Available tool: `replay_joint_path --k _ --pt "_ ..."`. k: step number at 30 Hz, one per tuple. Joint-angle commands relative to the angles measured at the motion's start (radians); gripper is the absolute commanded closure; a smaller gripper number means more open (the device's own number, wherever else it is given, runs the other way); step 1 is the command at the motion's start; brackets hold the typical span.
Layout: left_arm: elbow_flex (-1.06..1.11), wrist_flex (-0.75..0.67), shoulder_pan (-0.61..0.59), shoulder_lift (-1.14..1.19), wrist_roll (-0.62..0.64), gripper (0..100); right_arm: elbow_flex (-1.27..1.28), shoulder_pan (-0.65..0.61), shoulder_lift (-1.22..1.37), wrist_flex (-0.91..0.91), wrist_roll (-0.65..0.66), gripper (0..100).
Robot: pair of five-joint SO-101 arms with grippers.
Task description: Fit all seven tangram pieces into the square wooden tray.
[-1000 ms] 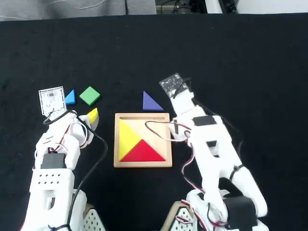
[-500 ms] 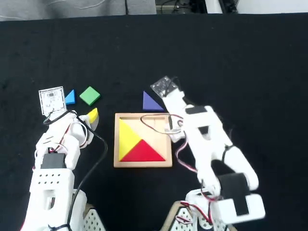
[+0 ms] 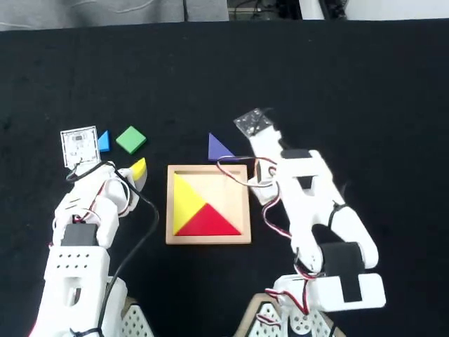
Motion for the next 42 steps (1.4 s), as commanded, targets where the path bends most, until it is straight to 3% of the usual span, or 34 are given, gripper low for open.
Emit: replay_joint_path --k 1,10,15,27,37,42 --pt "-0.01 -0.021 0.015 -0.017 0.006 75 -0.056 0.018 -0.004 -0.023 0.006 86.9" --pt "-0.01 -0.021 0.015 -0.017 0.006 75 -0.004 0.014 -0.148 0.011 0.018 77.5" --pt "-0.01 -0.023 0.015 -0.017 0.006 75 0.139 -0.11 -0.246 -0.028 0.204 76.5" --pt "-0.01 -0.023 0.015 -0.017 0.006 75 -0.077 -0.086 0.039 0.014 0.212 76.5" --pt "-0.01 -0.023 0.015 -0.017 0.006 75 -0.108 -0.086 0.062 0.011 0.215 76.8" --pt "-0.008 -0.021 0.015 -0.017 0.006 75 -0.113 -0.075 0.074 0.038 0.292 83.9"
